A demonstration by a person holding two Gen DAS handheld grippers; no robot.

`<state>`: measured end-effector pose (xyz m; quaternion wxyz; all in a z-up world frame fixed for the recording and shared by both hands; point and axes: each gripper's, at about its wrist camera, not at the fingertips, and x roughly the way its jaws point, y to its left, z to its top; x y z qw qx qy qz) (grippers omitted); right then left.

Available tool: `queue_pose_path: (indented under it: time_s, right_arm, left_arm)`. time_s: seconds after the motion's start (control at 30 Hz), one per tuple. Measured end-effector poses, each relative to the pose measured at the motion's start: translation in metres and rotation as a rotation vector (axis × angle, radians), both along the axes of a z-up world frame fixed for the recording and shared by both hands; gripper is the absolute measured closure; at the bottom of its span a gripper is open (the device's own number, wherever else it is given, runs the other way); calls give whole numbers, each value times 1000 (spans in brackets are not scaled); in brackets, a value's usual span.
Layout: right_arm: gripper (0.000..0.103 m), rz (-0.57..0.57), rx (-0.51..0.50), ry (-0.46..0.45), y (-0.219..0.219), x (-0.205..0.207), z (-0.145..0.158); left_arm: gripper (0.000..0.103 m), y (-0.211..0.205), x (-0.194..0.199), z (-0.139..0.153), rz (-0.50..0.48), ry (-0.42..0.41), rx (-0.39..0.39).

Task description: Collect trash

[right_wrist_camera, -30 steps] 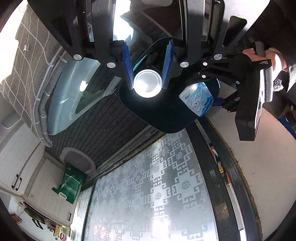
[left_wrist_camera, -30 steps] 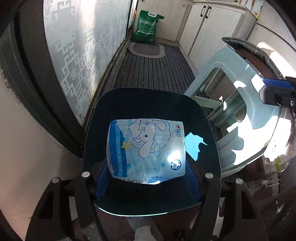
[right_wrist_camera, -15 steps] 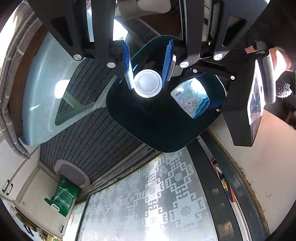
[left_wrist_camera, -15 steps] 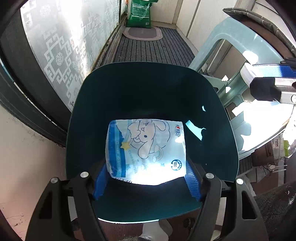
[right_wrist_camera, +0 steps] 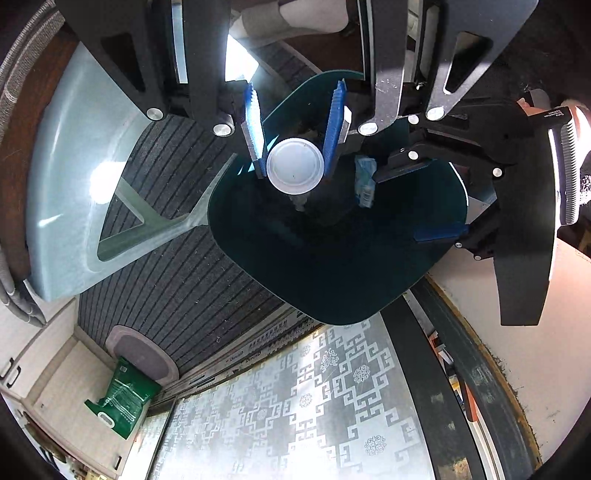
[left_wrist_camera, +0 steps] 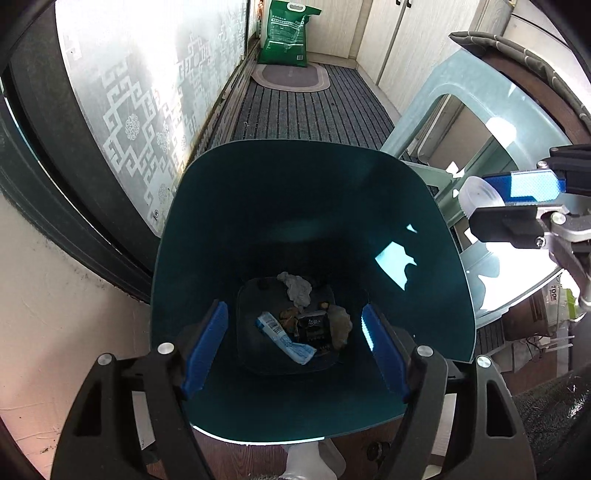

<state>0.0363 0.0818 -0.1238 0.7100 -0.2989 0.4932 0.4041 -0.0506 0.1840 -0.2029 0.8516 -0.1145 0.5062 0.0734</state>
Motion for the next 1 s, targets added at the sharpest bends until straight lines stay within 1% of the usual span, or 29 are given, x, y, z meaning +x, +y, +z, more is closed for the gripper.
queue_pose_path:
  time_s: [0.07,0.27,0.37,0.57,0.67,0.7,0.8,0.9,1.0]
  right_arm:
    - [72,1,-4,4,0,1,-2]
    - [72,10,-22,11,2,0,-10]
    - [72,12,-32,19,2,0,-15]
    - [71,33,-44,45,5,-4,-24]
    - [62,40,-42,56,6,-6,-26]
    - [60,44,-39,58,5,-7,-27]
    - [60,54,-23,58,7,-12,-24]
    - [60,62,-4,52,6,-16,-18]
    - [60,59,21,39,3,-20,-11]
  left_arm:
    - [26,2,-2,5,9,-24,3]
    - [47,10,-9,22,45,-95,-11]
    - [53,12,-11,30,51,-123,-12]
    - [53,12,-19,49,66,-193,-17]
    - [53,15,-22,58,78,-230,-26]
    - [54,16,-24,62,80,-240,-29]
    - [54,12,-25,74,82,-270,-20]
    - [52,11,-30,85,74,-297,-27]
    - [52,10,-37,103,75,-346,-17]
